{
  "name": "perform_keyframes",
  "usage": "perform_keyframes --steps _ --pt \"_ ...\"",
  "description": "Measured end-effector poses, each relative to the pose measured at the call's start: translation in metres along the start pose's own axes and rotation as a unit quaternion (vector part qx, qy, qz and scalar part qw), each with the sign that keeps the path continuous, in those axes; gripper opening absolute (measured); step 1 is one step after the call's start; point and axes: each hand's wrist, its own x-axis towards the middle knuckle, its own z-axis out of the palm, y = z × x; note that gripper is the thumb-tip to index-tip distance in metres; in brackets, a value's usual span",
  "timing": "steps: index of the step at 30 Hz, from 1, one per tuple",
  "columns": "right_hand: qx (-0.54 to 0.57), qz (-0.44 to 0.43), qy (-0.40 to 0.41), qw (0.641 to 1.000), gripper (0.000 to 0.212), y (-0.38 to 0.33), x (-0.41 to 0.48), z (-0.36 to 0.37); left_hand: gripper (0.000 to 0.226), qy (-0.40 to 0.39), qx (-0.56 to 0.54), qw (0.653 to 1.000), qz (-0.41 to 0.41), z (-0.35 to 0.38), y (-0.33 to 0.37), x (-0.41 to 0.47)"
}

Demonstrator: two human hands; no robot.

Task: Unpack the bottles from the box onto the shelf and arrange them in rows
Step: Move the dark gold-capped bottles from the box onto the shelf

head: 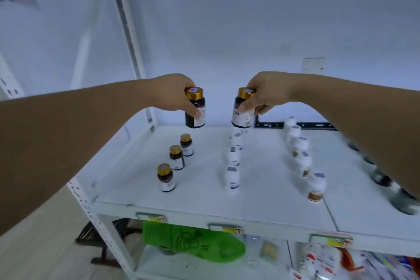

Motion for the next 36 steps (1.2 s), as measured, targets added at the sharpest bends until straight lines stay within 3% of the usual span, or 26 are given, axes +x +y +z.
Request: perform_keyframes --steps 11,20,26,34,36 --pt "-0.024 -0.033 -0.036 0.999 0.034 -0.010 0.180 0.068 0.047 0.025 -0.038 0.998 -0.042 0.053 -0.120 0.095" --pt "-0.025 -0.025 -0.058 0.998 0.054 0.018 0.322 0.112 0.058 0.030 -0.073 0.992 -0.094 0.119 -0.182 0.188" --pt "-0.006 0.006 -0.100 0.995 0.043 0.035 0.385 0.154 0.052 -0.002 -0.074 0.991 -0.107 0.156 -0.216 0.230" --pt "0.002 0.039 -0.146 0.989 0.050 0.059 0.428 0.202 0.053 -0.056 -0.105 0.986 -0.117 0.205 -0.245 0.253" --pt "-0.007 0.045 -0.154 0.987 0.044 0.062 0.429 0.210 0.052 -0.064 -0.111 0.985 -0.117 0.213 -0.250 0.254"
